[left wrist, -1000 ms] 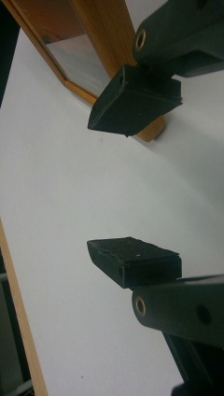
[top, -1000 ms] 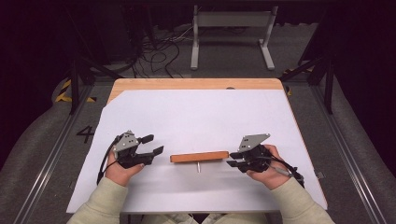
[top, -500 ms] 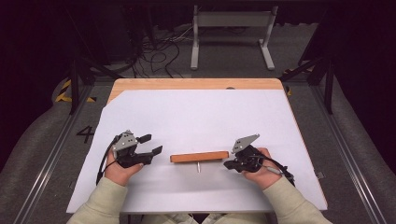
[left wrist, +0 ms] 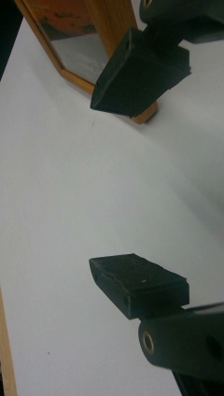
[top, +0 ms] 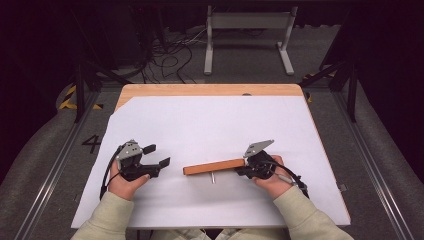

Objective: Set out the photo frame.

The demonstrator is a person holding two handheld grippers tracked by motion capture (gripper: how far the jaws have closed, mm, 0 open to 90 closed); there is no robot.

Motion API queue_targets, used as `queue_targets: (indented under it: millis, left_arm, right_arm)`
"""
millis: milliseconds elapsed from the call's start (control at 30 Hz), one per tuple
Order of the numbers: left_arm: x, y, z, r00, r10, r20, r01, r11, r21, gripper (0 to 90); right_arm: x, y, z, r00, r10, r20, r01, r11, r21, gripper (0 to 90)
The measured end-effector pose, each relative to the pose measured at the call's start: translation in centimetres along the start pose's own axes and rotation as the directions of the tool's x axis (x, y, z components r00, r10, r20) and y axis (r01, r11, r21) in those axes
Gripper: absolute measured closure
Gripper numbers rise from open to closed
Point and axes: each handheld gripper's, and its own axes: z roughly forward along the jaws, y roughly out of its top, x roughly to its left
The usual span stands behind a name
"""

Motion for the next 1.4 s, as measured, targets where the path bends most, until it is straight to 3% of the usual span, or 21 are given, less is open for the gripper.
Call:
queue_targets:
  millis: [100, 567, 800, 1167, 1400]
  left_arm:
    - [0.0, 0.0, 0.0, 0.9998, 0.021, -0.005, -0.021, 0.9998, -0.002, 19.8]
    - [-0.3, 0.0, 0.5, 0.9993, 0.026, 0.027, -0.027, 0.9996, 0.013, 20.5]
    - [-0.3, 0.0, 0.5, 0.9992, 0.028, 0.027, -0.029, 0.9995, 0.011, 19.8]
    - [-0.2, -0.1, 0.6, 0.9994, 0.007, 0.033, -0.008, 0.9997, 0.023, 18.4]
    - [0.0, -0.1, 0.4, 0.9996, 0.022, 0.019, -0.022, 0.9993, 0.029, 17.1]
  right_arm:
    - [-0.5, 0.3, 0.2, 0.9999, 0.012, -0.010, -0.012, 1.000, -0.022, 90.0]
    - [-2.4, 3.0, 2.0, 0.9985, 0.039, 0.039, -0.038, 0.999, -0.032, 90.0]
    - [-3.2, 4.6, 3.1, 0.9976, 0.056, 0.041, -0.054, 0.998, -0.044, 90.0]
    - [-4.1, 7.0, 4.8, 0.9975, 0.070, 0.008, -0.069, 0.996, -0.055, 90.0]
    - [-4.6, 7.7, 6.0, 0.9969, 0.077, -0.013, -0.078, 0.992, -0.094, 90.0]
